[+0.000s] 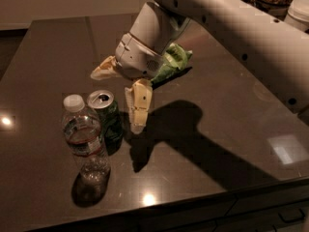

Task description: Move green can near water bottle

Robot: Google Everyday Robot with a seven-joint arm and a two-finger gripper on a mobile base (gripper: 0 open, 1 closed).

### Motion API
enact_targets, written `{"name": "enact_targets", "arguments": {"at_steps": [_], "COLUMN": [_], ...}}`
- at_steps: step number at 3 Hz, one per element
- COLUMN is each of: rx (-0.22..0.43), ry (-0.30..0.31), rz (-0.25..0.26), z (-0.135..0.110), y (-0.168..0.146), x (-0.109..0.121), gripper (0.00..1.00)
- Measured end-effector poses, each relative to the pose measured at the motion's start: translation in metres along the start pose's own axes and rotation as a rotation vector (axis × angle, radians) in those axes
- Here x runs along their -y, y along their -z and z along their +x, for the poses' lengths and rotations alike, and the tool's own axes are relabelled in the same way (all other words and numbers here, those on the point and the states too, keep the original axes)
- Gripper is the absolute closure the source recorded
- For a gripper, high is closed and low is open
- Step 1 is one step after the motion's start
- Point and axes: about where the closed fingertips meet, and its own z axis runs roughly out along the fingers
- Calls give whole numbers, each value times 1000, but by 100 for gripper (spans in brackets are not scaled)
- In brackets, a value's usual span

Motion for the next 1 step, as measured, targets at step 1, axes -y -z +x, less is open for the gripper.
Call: {"name": "enact_targets", "arguments": {"at_steps": [1], "rx": [0], "ry": [0], "rz": [0], "z": [0], "y": [0], "x": [0], "gripper": [0]}}
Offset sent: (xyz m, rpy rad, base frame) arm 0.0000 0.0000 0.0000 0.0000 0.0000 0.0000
